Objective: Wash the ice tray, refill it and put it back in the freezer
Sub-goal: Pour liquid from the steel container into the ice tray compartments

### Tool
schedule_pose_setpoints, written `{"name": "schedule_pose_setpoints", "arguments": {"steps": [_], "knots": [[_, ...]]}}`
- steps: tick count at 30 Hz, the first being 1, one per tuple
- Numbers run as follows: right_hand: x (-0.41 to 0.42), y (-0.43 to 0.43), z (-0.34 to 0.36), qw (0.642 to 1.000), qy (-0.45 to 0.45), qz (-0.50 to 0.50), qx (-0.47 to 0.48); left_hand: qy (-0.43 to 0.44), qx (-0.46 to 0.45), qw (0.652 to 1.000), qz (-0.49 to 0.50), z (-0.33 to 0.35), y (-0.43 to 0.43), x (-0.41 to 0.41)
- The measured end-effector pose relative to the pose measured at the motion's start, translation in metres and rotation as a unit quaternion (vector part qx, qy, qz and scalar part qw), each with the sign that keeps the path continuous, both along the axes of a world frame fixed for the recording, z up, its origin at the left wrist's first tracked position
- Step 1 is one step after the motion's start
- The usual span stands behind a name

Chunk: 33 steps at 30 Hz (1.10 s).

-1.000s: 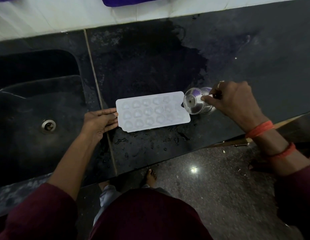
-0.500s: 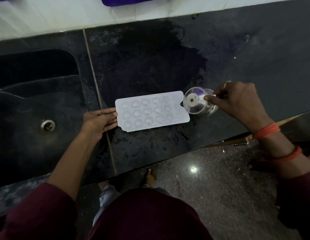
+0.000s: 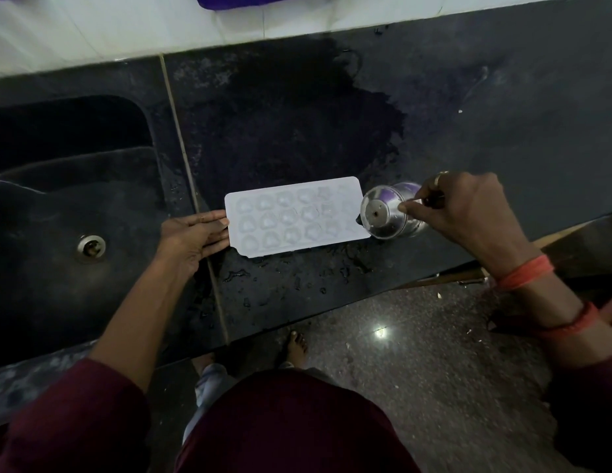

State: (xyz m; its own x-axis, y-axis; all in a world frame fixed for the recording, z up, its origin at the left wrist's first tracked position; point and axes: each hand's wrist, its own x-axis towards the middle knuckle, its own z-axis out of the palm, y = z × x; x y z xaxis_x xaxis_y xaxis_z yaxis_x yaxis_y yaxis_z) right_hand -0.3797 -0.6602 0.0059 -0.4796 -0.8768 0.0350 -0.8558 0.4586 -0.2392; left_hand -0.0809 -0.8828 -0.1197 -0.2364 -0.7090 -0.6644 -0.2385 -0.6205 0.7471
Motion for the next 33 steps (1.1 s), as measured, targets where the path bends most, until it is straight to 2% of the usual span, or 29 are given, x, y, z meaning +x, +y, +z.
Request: {"name": "schedule_pose_setpoints", "arguments": {"steps": [33], "knots": [[0.0084,-0.0025,-0.0006,0.999,0.033,-0.002,0.032,0.006,0.013,0.999,0.034,-0.0011,-0.0003,0.0051]]}}
